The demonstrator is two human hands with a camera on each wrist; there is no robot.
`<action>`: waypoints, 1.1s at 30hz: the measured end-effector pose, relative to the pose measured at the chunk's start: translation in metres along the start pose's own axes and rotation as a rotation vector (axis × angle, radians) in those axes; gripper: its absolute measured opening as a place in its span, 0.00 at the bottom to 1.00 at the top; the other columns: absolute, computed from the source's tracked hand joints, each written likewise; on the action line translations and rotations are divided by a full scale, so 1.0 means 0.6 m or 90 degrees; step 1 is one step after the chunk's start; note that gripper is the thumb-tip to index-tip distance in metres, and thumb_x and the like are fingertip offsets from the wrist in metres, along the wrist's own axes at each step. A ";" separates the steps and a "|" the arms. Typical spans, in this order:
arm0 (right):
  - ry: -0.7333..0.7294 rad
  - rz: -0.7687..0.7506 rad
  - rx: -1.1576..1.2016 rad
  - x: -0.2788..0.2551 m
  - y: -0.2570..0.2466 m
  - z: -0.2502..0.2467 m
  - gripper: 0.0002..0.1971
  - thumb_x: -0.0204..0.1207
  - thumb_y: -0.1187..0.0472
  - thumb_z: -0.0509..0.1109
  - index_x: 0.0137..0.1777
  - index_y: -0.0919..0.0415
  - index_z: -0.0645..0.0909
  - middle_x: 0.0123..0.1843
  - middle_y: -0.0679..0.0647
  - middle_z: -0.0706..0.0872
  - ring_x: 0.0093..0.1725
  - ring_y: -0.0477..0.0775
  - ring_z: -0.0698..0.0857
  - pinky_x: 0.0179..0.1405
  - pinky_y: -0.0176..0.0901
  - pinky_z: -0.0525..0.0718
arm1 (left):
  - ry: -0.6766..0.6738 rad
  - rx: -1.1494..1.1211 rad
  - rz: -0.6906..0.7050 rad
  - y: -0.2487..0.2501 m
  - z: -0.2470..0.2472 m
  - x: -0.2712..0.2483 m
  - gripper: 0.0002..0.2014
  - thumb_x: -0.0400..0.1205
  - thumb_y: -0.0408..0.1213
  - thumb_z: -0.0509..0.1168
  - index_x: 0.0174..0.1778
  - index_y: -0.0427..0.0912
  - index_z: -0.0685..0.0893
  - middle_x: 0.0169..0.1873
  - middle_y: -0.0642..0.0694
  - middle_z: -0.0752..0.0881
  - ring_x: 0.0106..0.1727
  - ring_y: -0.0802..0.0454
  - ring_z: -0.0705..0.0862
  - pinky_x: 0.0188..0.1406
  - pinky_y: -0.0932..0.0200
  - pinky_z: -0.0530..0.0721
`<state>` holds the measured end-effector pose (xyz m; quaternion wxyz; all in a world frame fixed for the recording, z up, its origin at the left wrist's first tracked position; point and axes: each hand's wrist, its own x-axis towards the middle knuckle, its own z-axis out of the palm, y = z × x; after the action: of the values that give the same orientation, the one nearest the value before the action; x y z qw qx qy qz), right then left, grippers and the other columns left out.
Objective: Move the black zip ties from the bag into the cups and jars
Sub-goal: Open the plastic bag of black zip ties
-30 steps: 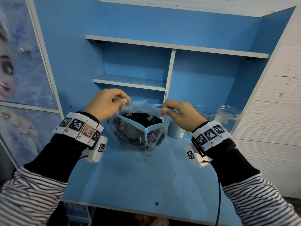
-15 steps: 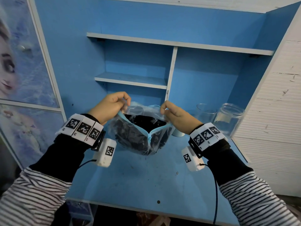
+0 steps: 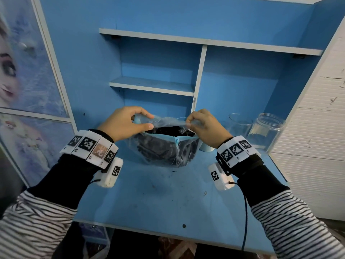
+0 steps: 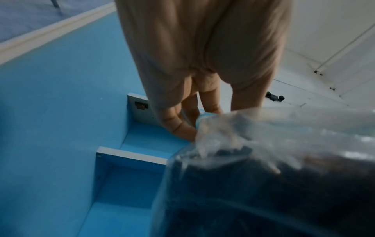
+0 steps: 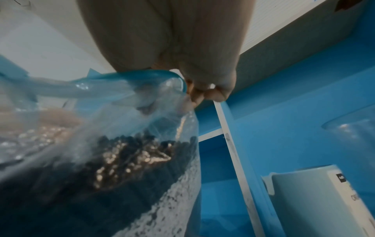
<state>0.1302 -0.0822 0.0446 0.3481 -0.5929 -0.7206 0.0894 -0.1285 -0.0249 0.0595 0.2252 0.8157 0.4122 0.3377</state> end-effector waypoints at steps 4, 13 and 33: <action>0.029 -0.030 -0.007 0.004 0.007 -0.004 0.05 0.79 0.57 0.71 0.44 0.57 0.85 0.51 0.47 0.75 0.53 0.50 0.77 0.61 0.44 0.74 | 0.031 0.048 0.021 -0.007 0.001 0.000 0.02 0.80 0.41 0.71 0.44 0.51 0.90 0.39 0.61 0.87 0.31 0.79 0.77 0.33 0.79 0.69; -0.033 -0.004 0.025 0.004 -0.005 0.005 0.08 0.86 0.64 0.59 0.44 0.60 0.74 0.35 0.49 0.78 0.35 0.48 0.75 0.34 0.29 0.72 | -0.059 -0.113 0.006 -0.013 0.009 -0.011 0.13 0.86 0.38 0.61 0.55 0.63 0.84 0.35 0.53 0.89 0.21 0.56 0.73 0.32 0.62 0.76; 0.039 0.023 0.004 -0.043 0.025 -0.019 0.08 0.78 0.51 0.71 0.55 0.43 0.87 0.54 0.54 0.69 0.58 0.48 0.69 0.64 0.39 0.68 | -0.032 -0.118 -0.081 0.037 0.062 -0.048 0.12 0.85 0.37 0.63 0.62 0.49 0.86 0.49 0.56 0.87 0.53 0.51 0.82 0.53 0.60 0.78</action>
<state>0.1504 -0.1048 0.0344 0.3704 -0.6073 -0.6983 0.0797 -0.1019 -0.0644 0.0383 0.3308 0.7717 0.4245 0.3389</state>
